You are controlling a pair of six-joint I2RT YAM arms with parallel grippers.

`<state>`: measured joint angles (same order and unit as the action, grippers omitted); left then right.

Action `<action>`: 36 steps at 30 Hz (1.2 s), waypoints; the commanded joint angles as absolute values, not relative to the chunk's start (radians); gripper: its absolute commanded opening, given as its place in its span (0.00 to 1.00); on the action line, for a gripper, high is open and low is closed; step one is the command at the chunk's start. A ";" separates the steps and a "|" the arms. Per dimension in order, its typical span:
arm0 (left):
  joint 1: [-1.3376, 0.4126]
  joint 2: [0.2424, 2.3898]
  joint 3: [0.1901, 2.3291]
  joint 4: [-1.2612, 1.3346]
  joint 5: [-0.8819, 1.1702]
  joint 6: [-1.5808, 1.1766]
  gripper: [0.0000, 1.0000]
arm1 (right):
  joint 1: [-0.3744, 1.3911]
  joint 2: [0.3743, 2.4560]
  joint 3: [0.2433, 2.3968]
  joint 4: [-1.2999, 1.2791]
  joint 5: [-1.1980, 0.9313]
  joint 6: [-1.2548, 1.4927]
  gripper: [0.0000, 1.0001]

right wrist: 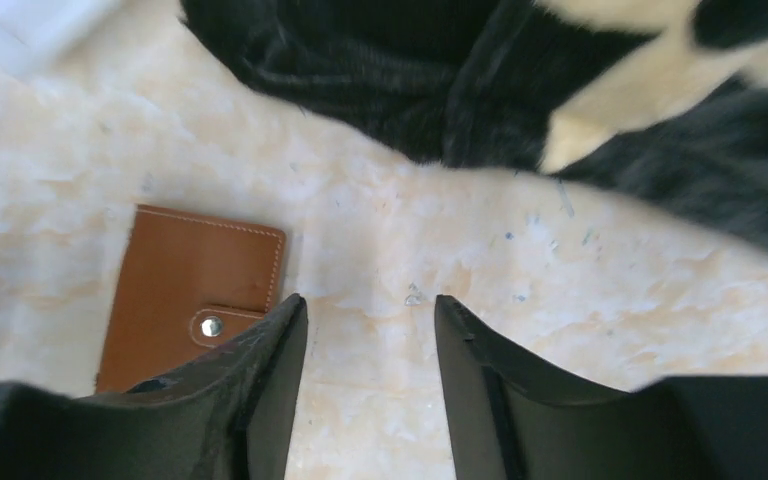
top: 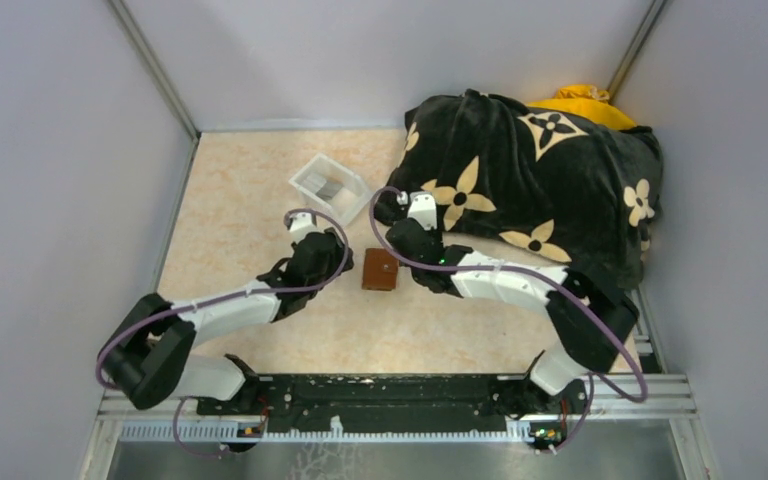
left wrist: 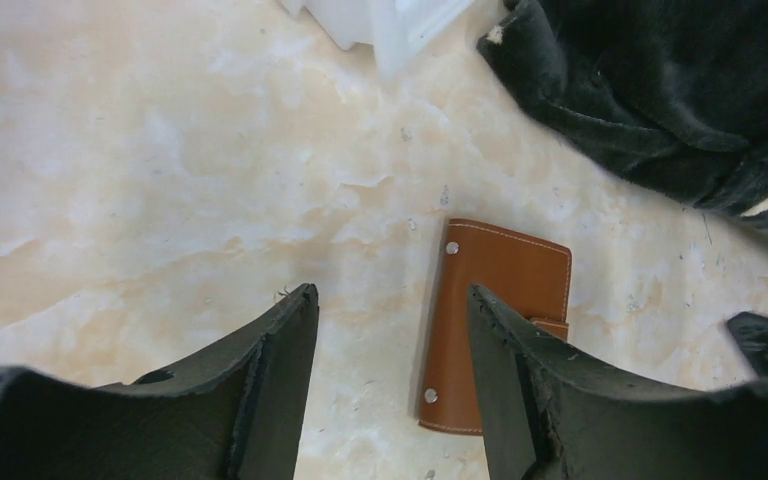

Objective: Put the credit cards into the card holder
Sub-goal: Close the card holder at the center of the board, then reset both arms

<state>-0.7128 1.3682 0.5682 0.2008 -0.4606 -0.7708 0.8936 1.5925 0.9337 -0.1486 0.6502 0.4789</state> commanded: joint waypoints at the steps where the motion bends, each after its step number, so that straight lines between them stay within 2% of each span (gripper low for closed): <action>1: -0.717 1.260 0.486 0.195 -0.514 -0.726 0.63 | 0.894 1.436 0.907 -0.138 0.668 0.432 0.57; 3: -0.718 1.204 0.445 0.202 -0.516 -0.729 0.63 | 0.893 1.396 0.891 -0.170 0.688 0.453 0.64; 8: -0.725 1.086 0.354 0.235 -0.568 -0.729 0.67 | 0.894 1.363 0.909 -0.328 0.758 0.515 0.69; 13: -0.730 1.011 0.326 0.240 -0.622 -0.658 0.82 | 0.893 1.338 0.912 -0.441 0.809 0.574 0.73; 14: -0.731 1.009 0.333 0.232 -0.628 -0.639 0.97 | 0.893 1.330 0.909 -0.446 0.811 0.580 0.73; 15: -0.730 1.012 0.345 0.213 -0.635 -0.630 0.99 | 0.893 1.316 0.904 -0.449 0.813 0.581 0.74; 19: -0.732 1.049 0.388 0.179 -0.647 -0.583 1.00 | 0.893 1.262 0.872 -0.439 0.818 0.573 0.74; 28: -0.735 1.080 0.315 0.496 -0.765 -0.354 1.00 | 0.892 1.109 0.780 -0.346 0.877 0.490 0.77; 36: -0.735 1.121 0.321 0.534 -0.793 -0.329 1.00 | 0.892 1.033 0.745 -0.296 0.897 0.456 0.76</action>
